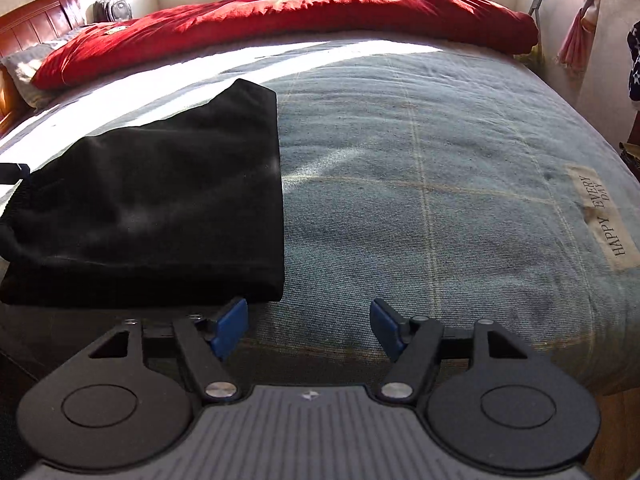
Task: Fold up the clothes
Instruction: 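Press the folded pants flat with both open tools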
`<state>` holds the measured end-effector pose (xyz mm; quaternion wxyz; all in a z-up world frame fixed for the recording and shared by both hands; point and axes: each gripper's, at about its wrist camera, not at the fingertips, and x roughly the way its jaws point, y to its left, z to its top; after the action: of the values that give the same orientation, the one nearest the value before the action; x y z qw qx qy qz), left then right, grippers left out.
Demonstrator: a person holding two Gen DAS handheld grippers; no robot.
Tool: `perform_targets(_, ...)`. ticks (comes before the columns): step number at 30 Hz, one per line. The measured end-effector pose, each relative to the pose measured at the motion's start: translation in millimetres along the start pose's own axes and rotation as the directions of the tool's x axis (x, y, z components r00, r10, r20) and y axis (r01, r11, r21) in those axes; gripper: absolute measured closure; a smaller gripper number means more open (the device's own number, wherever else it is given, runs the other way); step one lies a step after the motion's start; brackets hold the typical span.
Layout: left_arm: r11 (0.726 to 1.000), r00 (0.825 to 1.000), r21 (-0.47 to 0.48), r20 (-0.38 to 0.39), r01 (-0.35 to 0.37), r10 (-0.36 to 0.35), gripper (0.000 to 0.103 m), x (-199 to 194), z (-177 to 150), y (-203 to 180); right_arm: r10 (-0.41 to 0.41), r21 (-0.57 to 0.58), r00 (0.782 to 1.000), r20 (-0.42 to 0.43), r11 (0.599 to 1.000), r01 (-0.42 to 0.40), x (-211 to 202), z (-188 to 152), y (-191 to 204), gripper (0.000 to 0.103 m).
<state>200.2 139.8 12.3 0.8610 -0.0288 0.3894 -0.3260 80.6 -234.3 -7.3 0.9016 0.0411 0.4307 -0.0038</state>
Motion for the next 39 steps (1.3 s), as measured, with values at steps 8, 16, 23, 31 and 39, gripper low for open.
perform_targets(8,1.0,1.0,0.029,-0.03,-0.001,0.001,0.001,9,3,-18,0.01,0.053,0.997,0.079,0.998,-0.014,26,2,7,0.028)
perform_targets(16,0.999,0.998,0.028,-0.068,-0.016,0.018,0.001,29,-2,-22,-0.008,0.213,0.992,0.123,0.977,-0.018,19,-6,-23,0.027)
perform_targets(23,0.998,0.995,0.025,-0.076,-0.062,0.064,0.001,19,-7,-16,0.0,0.15,0.99,0.139,0.989,-0.021,-17,9,-31,0.026)
perform_targets(31,0.998,0.998,-0.04,-0.037,-0.049,0.048,0.001,34,14,-23,0.336,0.054,0.912,0.234,0.932,-0.357,-1,78,-2,0.009)
perform_targets(39,0.972,0.999,-0.233,-0.028,-0.043,0.037,0.001,33,-11,-1,0.459,-0.03,0.888,0.041,0.888,-0.458,53,85,29,0.009)
